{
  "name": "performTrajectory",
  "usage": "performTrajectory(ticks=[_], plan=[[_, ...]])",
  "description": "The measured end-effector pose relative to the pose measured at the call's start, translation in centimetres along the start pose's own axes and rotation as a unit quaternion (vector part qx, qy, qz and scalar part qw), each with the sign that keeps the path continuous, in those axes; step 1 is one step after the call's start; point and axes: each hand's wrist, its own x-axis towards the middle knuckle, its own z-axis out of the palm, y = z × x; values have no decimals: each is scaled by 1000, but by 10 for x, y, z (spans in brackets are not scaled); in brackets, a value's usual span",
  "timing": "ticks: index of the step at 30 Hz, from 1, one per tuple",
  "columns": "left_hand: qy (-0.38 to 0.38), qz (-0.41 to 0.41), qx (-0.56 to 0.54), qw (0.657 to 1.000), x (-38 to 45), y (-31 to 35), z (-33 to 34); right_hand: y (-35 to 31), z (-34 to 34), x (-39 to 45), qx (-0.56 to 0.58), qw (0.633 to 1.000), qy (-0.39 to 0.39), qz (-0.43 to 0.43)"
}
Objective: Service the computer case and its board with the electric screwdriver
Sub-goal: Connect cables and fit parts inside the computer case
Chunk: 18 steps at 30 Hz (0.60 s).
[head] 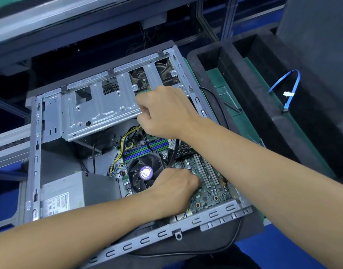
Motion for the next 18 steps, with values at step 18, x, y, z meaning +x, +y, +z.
performTrajectory(ticks=[18], plan=[[23,13,-9,1000,-2,-2,-3,-3,0,0,5,1000,9,9]])
